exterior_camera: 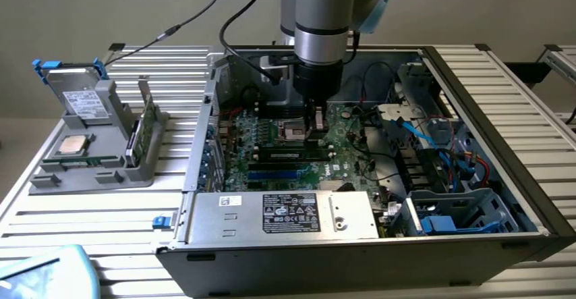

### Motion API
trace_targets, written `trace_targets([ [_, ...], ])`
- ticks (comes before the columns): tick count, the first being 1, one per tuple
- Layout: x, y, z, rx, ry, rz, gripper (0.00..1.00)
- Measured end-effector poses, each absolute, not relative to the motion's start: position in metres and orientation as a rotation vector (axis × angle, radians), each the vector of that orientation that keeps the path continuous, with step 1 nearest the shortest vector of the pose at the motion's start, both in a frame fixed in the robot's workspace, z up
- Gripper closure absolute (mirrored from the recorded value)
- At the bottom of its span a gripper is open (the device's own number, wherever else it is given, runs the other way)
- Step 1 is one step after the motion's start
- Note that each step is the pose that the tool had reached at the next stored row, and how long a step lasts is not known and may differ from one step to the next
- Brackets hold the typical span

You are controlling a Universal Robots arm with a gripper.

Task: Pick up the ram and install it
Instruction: 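Press down the ram until it locks into place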

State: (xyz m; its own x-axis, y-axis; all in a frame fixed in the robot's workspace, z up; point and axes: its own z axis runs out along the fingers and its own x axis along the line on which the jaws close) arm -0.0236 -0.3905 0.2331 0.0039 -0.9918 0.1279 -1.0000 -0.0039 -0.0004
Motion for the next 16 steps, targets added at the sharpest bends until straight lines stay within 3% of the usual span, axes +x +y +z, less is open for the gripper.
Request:
trace_targets([
  [16, -0.052, -0.390, 0.232, 2.157, -2.157, 0.142, 0.90],
])
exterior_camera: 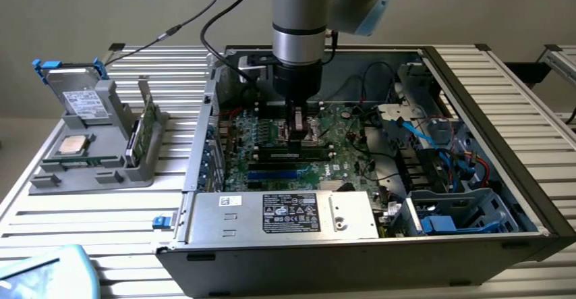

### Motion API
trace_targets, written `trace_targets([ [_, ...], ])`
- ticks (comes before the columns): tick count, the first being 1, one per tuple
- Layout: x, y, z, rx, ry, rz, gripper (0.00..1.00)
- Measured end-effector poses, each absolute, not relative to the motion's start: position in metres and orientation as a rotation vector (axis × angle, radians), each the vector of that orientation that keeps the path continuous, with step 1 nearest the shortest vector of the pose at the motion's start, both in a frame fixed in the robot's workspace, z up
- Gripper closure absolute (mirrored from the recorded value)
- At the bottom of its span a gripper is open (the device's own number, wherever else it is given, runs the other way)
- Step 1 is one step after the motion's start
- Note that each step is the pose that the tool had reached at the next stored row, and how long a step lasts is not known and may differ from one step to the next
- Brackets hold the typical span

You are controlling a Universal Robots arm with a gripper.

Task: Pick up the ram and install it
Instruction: 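Press down the ram until it locks into place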

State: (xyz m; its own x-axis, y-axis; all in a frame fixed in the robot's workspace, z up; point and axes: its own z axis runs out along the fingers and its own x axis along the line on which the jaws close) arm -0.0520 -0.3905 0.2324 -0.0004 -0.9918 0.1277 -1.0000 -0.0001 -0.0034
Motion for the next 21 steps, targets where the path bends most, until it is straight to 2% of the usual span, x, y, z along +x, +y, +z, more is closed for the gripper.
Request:
trace_targets([
  [15, -0.0550, -0.3906, 0.2241, 2.155, -2.157, 0.143, 0.90],
  [21, -0.0537, -0.3905, 0.2329, 2.153, -2.155, 0.137, 0.90],
])
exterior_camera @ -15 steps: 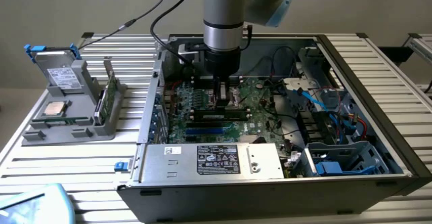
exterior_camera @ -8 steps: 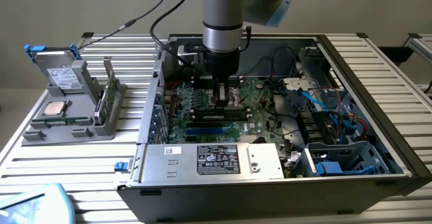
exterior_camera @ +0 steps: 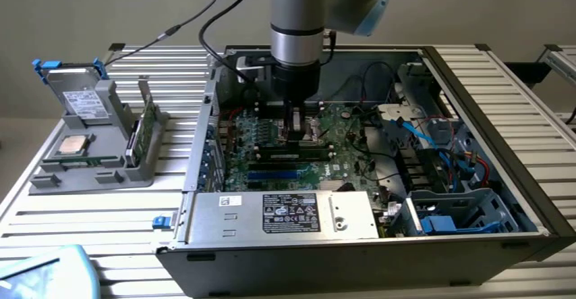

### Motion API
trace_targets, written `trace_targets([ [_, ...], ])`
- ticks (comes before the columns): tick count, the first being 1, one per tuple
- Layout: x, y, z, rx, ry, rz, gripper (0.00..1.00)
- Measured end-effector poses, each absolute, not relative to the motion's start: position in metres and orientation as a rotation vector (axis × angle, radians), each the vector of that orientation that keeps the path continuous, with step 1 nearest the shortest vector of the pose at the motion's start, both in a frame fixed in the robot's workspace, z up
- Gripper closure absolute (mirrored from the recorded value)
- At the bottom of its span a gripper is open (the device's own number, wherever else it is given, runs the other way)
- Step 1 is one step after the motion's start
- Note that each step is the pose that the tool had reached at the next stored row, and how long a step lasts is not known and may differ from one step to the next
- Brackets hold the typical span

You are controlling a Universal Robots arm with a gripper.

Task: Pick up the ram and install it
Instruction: 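Press down the ram until it locks into place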

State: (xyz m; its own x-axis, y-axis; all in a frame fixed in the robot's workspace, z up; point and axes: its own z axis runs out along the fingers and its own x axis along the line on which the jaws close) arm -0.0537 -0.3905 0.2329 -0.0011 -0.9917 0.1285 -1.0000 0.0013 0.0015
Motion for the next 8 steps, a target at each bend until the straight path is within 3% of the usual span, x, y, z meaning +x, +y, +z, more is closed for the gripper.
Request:
trace_targets([
  [8, -0.036, -0.391, 0.239, 2.147, -2.148, 0.123, 0.90],
])
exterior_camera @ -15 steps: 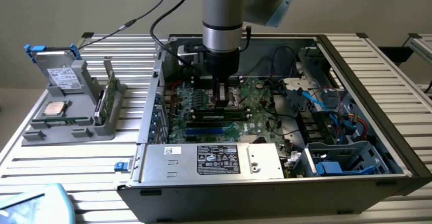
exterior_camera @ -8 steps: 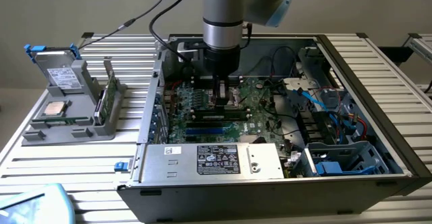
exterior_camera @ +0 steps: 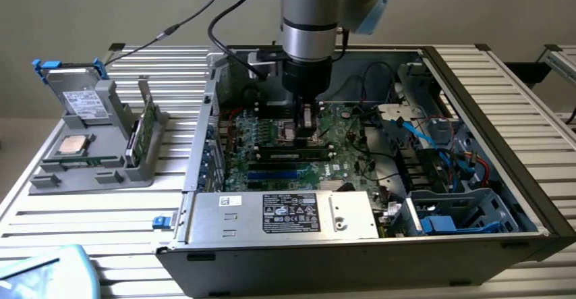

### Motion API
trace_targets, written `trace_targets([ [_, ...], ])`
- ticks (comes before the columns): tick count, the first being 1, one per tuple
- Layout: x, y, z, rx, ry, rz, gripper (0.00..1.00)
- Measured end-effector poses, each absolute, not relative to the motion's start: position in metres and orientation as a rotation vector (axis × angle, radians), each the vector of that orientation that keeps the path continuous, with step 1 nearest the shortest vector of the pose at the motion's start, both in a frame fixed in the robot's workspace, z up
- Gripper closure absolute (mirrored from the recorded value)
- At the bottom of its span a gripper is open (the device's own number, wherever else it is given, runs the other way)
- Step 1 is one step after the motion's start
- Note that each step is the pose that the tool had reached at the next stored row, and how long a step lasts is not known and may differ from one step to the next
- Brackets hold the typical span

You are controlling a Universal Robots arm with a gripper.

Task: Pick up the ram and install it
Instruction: 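Press down the ram until it locks into place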

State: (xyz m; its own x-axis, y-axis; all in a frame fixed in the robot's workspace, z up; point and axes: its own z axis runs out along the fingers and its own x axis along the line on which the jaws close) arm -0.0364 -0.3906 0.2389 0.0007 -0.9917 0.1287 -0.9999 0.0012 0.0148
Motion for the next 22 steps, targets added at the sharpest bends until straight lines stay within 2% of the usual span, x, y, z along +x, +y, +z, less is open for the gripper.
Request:
trace_targets([
  [22, -0.0320, -0.3916, 0.2395, 2.140, -2.150, 0.116, 0.90],
])
